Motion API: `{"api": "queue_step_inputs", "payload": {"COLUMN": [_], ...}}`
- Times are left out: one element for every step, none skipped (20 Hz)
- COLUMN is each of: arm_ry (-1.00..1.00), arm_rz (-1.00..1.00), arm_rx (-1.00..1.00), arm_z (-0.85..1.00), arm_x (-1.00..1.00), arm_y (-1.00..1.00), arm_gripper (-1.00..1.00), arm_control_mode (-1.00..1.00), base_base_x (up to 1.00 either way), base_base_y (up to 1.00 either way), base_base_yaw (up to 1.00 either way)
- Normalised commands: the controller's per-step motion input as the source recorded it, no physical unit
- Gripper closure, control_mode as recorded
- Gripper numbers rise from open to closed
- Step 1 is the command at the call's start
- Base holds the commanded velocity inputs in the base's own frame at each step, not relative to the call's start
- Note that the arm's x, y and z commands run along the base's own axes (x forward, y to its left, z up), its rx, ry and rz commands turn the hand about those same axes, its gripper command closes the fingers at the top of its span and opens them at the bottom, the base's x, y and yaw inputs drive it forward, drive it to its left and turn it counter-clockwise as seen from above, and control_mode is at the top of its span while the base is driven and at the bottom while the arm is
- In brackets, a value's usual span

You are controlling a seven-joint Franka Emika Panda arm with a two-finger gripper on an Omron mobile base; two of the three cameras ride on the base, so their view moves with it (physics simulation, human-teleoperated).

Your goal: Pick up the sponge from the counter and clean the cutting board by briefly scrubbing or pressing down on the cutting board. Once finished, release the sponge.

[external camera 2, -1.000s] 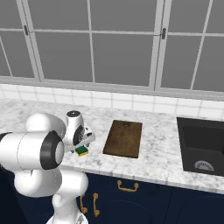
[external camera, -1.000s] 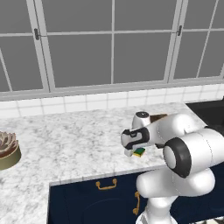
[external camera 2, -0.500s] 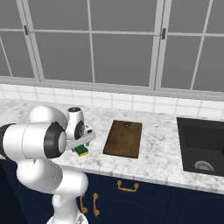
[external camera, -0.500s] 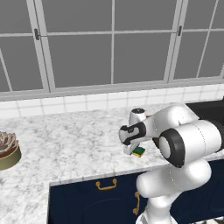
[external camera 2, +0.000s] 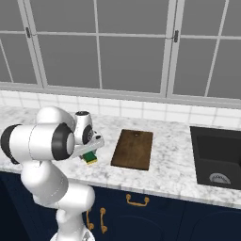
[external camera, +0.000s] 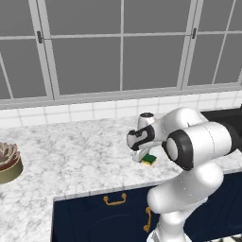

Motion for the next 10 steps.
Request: {"api": "queue_step_inputs", "payload": {"arm_ry": [-0.19,-0.13,-0.11,-0.01,0.00,0.00,0.03,0.27,0.30,0.15], "arm_rz": [0.00,-0.02,-0.07,-0.15,-0.19,-0.23,-0.26,-0.33,-0.32,-0.27], "arm_rx": [0.00,0.02,0.05,0.08,0.07,0.03,0.05,0.04,0.02,0.02], "arm_z": [0.16,0.18,0.31,0.44,0.43,0.51,0.50,0.72,0.61,0.56], "arm_x": [-0.12,-0.08,-0.12,-0.02,0.00,0.00,0.00,0.18,0.29,0.13], "arm_y": [-0.14,-0.34,-0.49,-0.59,-0.51,-0.43,-0.50,-0.43,-0.44,-0.53], "arm_gripper": [1.00,1.00,1.00,1.00,1.00,1.00,1.00,1.00,1.00,1.00], "arm_control_mode": [-1.00,-1.00,-1.00,-1.00,-1.00,-1.00,-1.00,-1.00,-1.00,-1.00], "base_base_x": [0.00,0.00,0.00,0.00,0.00,0.00,0.00,0.00,0.00,0.00], "base_base_y": [0.00,0.00,0.00,0.00,0.00,0.00,0.00,0.00,0.00,0.00], "base_base_yaw": [0.00,0.00,0.00,0.00,0.00,0.00,0.00,0.00,0.00,0.00]}}
